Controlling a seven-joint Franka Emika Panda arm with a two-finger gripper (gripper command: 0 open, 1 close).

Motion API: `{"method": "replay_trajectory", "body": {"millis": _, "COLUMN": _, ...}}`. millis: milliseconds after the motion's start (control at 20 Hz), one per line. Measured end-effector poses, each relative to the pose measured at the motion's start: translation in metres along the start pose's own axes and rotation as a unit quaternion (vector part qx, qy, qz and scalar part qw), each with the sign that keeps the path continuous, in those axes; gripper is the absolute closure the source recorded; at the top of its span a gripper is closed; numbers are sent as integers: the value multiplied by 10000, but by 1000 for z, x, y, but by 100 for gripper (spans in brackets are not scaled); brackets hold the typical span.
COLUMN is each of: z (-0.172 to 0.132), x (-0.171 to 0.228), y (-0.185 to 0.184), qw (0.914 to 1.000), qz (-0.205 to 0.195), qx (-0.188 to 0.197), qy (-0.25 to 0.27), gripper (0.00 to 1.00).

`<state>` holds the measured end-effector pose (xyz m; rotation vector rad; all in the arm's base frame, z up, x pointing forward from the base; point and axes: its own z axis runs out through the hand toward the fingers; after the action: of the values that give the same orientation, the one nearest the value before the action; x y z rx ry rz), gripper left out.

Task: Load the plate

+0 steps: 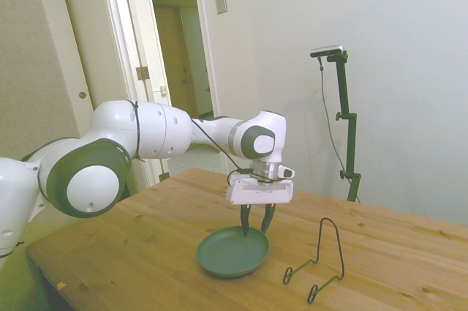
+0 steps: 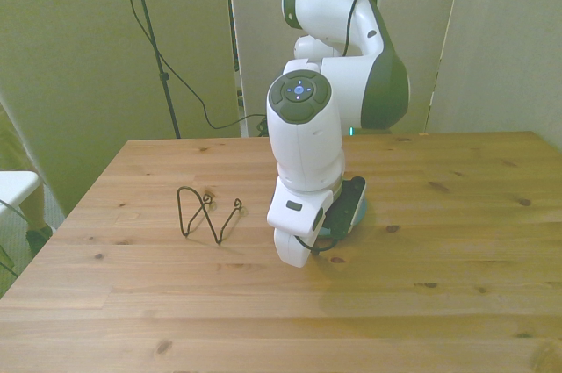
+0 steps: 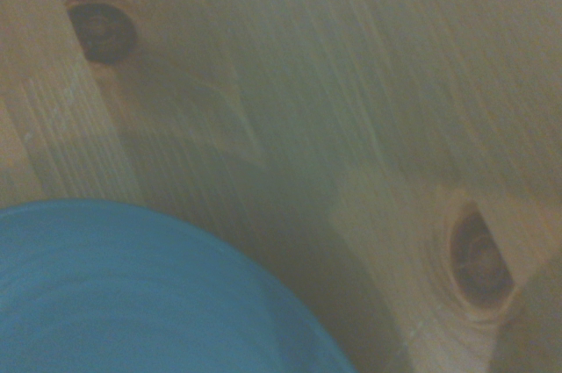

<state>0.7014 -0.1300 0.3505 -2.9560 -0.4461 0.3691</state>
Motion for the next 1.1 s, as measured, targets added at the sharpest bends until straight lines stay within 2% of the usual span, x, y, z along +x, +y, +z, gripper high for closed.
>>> {"method": "replay_trajectory", "body": {"millis": 850, "z": 9, "x": -3, "y": -5, "qw": 9996, "qz": -40, "qx": -3, "qy": -270, "gripper": 100}}
{"method": "replay_trajectory", "body": {"millis": 1100, "z": 3, "x": -13, "y": -18, "qw": 9996, "qz": -111, "qx": -226, "qy": -102, "gripper": 100}}
